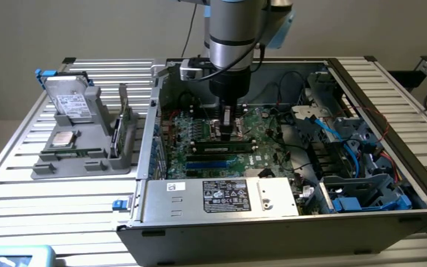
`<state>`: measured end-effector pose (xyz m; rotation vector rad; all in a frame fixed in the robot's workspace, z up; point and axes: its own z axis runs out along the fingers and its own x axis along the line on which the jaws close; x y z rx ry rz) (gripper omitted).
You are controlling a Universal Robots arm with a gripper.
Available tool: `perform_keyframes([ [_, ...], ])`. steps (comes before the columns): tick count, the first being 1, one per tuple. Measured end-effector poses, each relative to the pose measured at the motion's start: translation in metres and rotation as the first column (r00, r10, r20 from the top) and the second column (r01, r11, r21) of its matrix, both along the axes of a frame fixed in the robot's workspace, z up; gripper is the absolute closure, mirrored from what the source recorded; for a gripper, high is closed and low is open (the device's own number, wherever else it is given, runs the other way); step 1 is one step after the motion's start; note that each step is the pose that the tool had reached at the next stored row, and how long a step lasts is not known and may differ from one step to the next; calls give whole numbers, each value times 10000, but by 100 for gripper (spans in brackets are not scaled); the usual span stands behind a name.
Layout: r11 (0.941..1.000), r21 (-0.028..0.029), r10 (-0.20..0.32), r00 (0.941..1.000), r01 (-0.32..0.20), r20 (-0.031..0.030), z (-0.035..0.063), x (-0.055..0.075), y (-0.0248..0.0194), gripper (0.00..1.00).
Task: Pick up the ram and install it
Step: 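Press down the ram until it locks into place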
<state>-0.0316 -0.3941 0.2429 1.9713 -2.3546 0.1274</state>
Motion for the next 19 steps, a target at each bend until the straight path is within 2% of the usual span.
perform_keyframes([
  [6, 9973, 0, -733, 9973, 733, 1, -3, 0, 0, 89],
  [10, 9923, 7, -1242, 9923, 1242, 12, -3, 0, 0, 89],
  [14, 9844, 12, -1758, 9844, 1758, 21, -3, 0, 0, 89],
  [19, 9703, 14, -2421, 9702, 2421, 28, -3, 0, 0, 89],
])
